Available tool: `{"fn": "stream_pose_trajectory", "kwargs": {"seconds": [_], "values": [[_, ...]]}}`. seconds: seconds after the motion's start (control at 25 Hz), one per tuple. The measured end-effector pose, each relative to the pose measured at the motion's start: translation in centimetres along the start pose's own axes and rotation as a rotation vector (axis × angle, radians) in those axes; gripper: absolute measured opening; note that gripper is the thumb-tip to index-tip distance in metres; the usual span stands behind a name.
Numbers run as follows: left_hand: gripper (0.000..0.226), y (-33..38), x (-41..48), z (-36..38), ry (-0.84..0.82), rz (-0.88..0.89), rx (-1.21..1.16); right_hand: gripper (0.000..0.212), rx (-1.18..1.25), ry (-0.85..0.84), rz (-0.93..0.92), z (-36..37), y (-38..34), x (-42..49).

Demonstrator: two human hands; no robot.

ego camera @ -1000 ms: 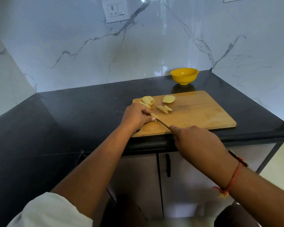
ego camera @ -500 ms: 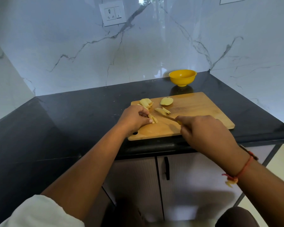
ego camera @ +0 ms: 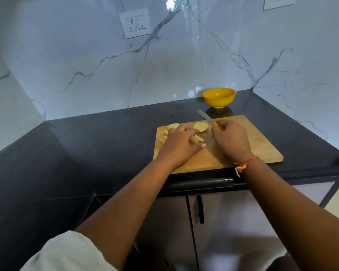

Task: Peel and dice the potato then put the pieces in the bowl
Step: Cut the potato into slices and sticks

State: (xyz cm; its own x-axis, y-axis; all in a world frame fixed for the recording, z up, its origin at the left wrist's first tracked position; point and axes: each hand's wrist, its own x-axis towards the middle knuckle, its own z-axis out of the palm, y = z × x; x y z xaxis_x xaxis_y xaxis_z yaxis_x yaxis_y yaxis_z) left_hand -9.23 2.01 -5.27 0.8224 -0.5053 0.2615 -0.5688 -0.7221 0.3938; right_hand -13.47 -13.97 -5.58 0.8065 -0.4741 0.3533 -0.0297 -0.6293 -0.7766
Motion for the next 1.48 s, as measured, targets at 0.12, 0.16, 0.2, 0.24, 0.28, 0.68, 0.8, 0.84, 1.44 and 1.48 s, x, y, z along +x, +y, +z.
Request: {"fn": "stream_pose_trajectory", "kwargs": {"seconds": [0.12, 0.16, 0.2, 0.24, 0.28, 0.68, 0.8, 0.84, 1.44, 1.48], "values": [[0.050, 0.8, 1.2, 0.7, -0.050, 0.053, 0.153, 0.026, 0.029, 0.004, 0.045, 0.2, 0.6, 0.1], [0.048, 0.8, 1.6, 1.0, -0.073, 0.053, 0.186, 0.028, 0.026, 0.000, 0.056, 0.1, 0.6, 0.1], [0.045, 0.8, 1.8, 1.2, -0.086, 0.047, 0.197, 0.031, 0.018, -0.002, 0.059, 0.1, 0.6, 0.1], [0.042, 0.7, 1.9, 1.4, -0.080, 0.045, 0.194, 0.033, 0.008, -0.005, 0.053, 0.1, 0.7, 0.1], [0.037, 0.5, 2.0, 1.5, -0.057, 0.053, 0.185, 0.033, -0.005, -0.008, 0.038, 0.1, 0.7, 0.0], [0.026, -2.8, 1.1, -0.3, -0.039, 0.182, 0.158, 0.028, -0.082, -0.024, -0.037, 0.7, 0.6, -0.3], [0.027, -4.1, 1.4, -0.6, -0.039, 0.193, 0.196, 0.028, -0.098, -0.037, -0.040, 0.7, 0.4, -0.4], [0.028, -4.6, 1.6, -0.6, -0.044, 0.198, 0.217, 0.027, -0.101, -0.040, -0.038, 0.7, 0.3, -0.4], [0.042, -1.4, 4.4, 0.1, 0.092, 0.159, 0.150, 0.024, 0.018, 0.057, 0.093, 0.4, 1.0, 0.4], [0.043, -0.7, 5.3, 0.5, 0.060, 0.161, 0.170, 0.023, 0.035, 0.064, 0.105, 0.3, 1.0, 0.4]]}}
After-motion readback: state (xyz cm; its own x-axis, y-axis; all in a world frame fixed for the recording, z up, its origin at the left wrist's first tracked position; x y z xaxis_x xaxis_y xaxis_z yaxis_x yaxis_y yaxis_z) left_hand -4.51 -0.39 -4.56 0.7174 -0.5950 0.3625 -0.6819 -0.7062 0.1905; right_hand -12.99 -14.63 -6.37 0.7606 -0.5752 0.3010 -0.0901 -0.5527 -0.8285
